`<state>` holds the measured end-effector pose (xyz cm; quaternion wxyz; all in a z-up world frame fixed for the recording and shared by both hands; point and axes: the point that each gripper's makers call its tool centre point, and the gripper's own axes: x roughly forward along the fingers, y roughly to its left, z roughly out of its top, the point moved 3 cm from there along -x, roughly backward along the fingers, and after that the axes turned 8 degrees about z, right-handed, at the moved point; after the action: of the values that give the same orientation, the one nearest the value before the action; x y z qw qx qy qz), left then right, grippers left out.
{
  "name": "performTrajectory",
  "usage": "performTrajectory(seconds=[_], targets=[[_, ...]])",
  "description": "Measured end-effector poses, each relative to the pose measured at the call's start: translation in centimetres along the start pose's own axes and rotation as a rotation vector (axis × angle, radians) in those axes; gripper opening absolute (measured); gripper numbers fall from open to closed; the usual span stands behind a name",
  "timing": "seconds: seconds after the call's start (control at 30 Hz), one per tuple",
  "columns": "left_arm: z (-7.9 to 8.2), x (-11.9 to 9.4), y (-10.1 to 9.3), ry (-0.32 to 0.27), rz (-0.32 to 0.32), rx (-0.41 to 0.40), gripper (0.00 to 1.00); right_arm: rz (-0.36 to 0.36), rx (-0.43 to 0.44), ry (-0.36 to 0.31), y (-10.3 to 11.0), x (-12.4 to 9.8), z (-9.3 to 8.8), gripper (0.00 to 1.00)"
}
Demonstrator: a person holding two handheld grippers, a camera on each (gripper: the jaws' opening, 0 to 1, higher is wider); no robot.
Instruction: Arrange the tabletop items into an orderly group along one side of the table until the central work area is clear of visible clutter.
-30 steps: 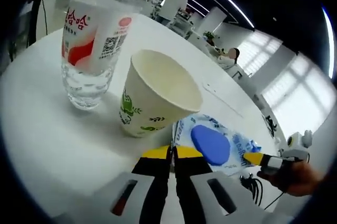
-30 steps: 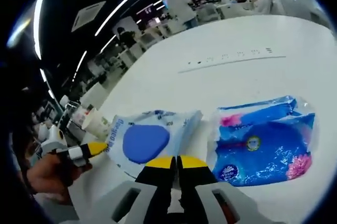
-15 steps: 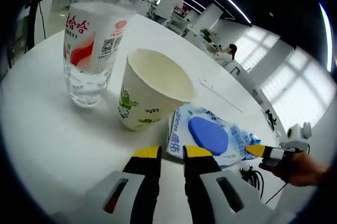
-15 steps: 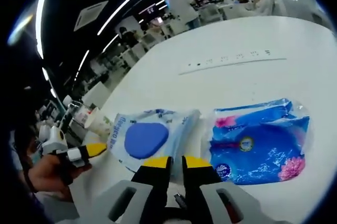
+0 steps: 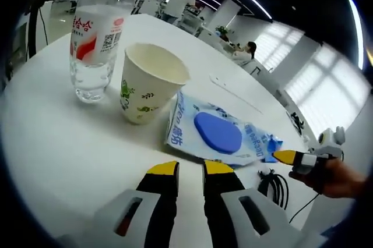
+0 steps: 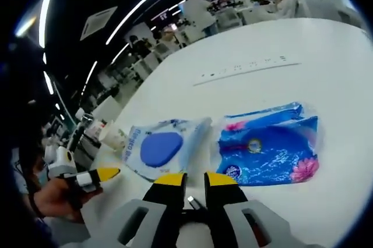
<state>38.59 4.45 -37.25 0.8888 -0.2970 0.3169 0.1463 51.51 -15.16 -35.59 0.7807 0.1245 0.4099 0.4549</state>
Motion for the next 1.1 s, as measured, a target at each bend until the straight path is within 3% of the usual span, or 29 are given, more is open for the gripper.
performTrajectory(seconds=[0.37, 0.73, 0.9, 1.0, 1.1], targets=[[-2.3, -1.3, -2.2, 0.024, -0.038, 0.071, 0.13, -0.028, 0.012, -0.018, -2.2, -2.8, -0.5, 0.1], [-3.2, -4.3, -2.7, 0.031, -0.057, 0.182, 0.14, -0.054, 0.028, -0.026, -2.9, -7.3, -3.6, 0.11], [-2.5, -6.0, -0.7, 0.03, -0.051, 0.244, 0.14, -0.062, 0.018, -0.027, -4.0, -8.5, -3.2, 0.13], [-2.0, -6.7, 0.7, 0.022, -0.044, 0.275, 0.15, -0.064, 0.004, -0.038, -3.5, -9.9, -3.4, 0.14], [-0.7, -7.5, 2.9, 0.015, -0.042, 0.274, 0.16, -0.066, -0.013, -0.04, -4.0, -10.3, -3.0, 0.16]])
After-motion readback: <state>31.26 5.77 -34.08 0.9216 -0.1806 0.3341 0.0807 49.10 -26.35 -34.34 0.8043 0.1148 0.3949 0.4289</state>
